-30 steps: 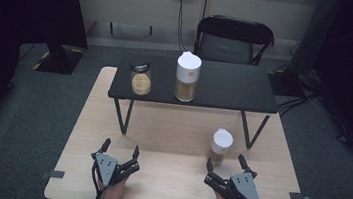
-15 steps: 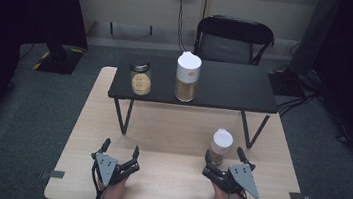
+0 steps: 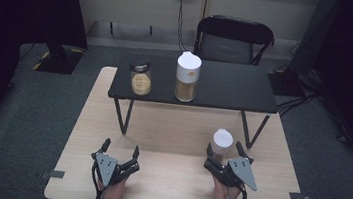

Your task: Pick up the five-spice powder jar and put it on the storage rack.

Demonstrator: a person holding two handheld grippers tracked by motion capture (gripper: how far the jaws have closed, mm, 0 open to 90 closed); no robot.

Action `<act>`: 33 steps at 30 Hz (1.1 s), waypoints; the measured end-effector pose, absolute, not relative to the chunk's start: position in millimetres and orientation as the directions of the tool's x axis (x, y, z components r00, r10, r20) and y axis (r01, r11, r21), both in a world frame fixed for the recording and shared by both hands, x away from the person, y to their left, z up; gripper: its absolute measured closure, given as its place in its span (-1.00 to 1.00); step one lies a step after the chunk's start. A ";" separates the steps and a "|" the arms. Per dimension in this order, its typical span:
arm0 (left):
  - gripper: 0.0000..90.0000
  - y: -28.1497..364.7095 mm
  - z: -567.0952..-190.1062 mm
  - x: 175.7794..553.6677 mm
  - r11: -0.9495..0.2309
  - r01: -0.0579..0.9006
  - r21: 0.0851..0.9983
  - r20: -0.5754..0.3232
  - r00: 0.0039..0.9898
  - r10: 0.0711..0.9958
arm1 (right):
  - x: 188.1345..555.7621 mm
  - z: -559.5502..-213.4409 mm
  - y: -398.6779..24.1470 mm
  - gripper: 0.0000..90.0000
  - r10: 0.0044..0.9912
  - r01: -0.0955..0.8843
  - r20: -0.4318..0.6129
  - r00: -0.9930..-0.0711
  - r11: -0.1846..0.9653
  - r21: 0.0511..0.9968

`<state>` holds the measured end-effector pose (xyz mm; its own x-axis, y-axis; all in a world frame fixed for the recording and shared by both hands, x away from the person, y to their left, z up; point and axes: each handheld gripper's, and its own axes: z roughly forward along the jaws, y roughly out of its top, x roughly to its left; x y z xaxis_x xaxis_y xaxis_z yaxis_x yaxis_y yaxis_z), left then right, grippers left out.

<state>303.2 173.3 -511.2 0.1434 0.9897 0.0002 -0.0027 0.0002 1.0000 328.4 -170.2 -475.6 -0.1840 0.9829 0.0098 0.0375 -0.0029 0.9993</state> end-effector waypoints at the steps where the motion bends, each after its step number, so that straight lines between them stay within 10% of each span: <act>1: -0.92 173.3 -511.2 303.2 0.000 -0.003 1.000 0.000 0.143 0.990 | 329.5 -476.1 -170.8 -0.81 0.983 0.042 0.017 -0.184 -0.009 0.999; 33: -0.92 173.3 -511.2 303.2 0.000 -0.003 1.000 0.000 0.144 0.990 | 348.0 -489.0 -173.4 -0.59 0.980 0.107 0.034 -0.197 -0.013 0.994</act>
